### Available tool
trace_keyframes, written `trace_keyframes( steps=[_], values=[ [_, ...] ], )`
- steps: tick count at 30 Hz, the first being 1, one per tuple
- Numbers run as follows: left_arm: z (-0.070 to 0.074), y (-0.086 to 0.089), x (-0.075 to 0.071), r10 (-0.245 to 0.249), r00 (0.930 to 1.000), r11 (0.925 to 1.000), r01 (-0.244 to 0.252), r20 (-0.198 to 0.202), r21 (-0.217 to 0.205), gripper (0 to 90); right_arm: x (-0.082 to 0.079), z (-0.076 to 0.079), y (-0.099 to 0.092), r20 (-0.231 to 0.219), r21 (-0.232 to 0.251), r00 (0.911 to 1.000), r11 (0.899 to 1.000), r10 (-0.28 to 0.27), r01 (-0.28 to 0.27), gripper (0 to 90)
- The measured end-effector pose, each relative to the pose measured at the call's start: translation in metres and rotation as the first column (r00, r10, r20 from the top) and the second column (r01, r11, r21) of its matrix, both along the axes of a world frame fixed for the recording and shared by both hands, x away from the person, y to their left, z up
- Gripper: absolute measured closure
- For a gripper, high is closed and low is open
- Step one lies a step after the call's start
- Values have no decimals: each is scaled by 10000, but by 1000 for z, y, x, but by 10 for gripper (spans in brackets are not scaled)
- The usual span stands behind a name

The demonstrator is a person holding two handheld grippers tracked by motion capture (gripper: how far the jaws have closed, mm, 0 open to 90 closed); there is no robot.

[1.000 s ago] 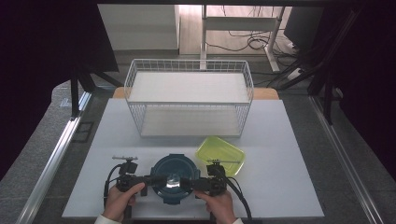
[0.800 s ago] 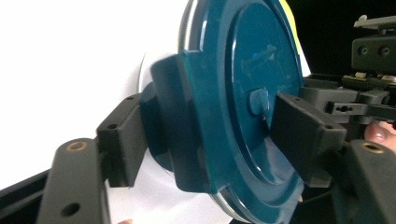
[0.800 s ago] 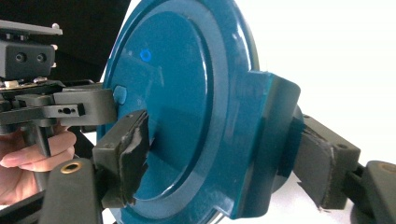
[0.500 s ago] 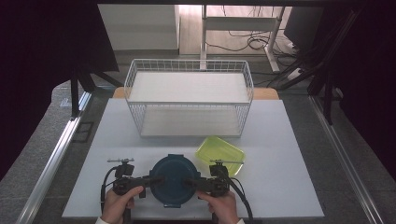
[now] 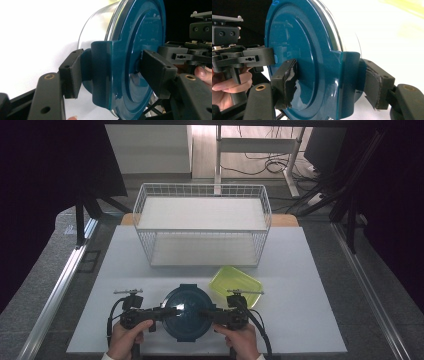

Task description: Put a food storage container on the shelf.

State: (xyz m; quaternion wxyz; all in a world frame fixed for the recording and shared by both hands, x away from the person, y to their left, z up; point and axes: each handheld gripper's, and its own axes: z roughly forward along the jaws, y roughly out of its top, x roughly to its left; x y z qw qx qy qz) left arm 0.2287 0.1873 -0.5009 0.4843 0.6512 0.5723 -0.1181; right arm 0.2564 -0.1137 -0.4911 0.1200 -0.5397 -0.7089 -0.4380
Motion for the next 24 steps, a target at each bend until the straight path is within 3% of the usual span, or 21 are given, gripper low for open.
trace_keyframes(
  steps=[14, 24],
  values=[
    [23, -7, 7, -278, 9988, 9996, 274, 414, 101, 379, 1, 18, -10, 255, 266, 9996, 9996, -131, 124, 340],
    [50, -10, 19, -359, 9964, 9993, 361, 764, -12, 380, 11, 48, -15, 719, 131, 9974, 9999, -48, 38, 344]
  ],
)
